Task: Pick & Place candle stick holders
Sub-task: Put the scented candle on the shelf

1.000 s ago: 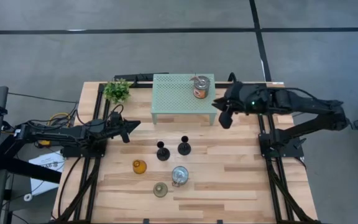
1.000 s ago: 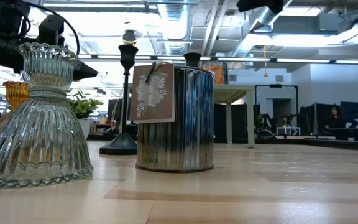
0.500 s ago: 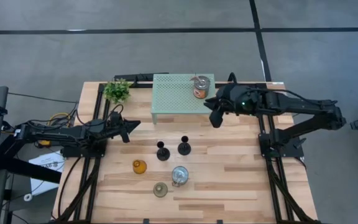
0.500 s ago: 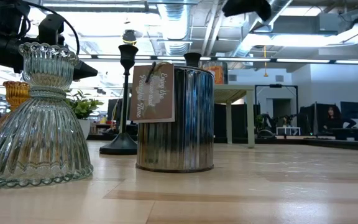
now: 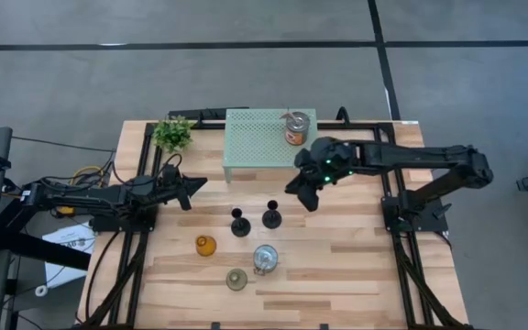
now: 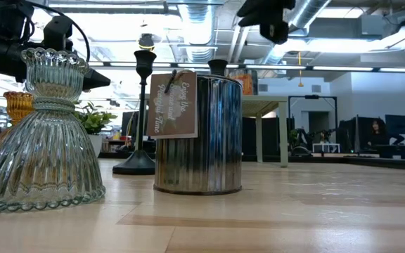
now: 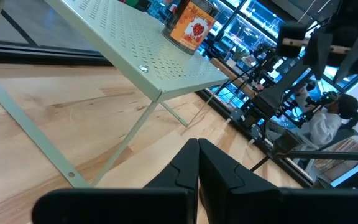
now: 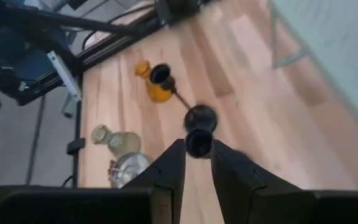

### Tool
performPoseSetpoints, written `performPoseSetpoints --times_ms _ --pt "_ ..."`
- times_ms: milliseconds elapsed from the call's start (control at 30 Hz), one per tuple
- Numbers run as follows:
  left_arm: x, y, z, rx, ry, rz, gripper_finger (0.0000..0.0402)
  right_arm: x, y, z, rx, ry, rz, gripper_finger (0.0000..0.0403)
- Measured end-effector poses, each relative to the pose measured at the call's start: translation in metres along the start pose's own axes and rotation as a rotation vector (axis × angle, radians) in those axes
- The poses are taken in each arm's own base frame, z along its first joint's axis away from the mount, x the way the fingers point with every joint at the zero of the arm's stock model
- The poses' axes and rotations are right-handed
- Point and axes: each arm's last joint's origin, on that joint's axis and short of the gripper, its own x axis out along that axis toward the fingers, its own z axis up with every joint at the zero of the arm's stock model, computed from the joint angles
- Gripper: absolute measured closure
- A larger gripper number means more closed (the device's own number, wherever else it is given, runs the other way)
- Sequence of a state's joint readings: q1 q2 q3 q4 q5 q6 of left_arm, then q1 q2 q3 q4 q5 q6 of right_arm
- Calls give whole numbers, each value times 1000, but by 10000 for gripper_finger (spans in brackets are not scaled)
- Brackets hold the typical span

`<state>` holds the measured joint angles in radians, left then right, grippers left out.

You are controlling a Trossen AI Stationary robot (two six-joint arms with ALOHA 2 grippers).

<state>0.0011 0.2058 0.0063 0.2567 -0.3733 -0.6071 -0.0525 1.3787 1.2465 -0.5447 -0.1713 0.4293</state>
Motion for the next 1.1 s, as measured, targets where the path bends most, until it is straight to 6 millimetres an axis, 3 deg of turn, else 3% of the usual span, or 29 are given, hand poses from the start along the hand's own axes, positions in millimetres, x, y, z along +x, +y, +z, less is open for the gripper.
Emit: performPoseSetpoints --times_ms 200,533,900,1100 --pt "0 0 0 -2 -2 -2 392 17 0 -6 18 85 35 333" --pt "0 0 0 -3 -4 -4 393 13 20 -15 -77 114 95 333" --pt "0 -3 0 -9 38 -80 394 15 37 -26 176 152 90 333" --pt "0 -4 -1 -10 65 -125 395 16 55 -36 225 144 78 333"
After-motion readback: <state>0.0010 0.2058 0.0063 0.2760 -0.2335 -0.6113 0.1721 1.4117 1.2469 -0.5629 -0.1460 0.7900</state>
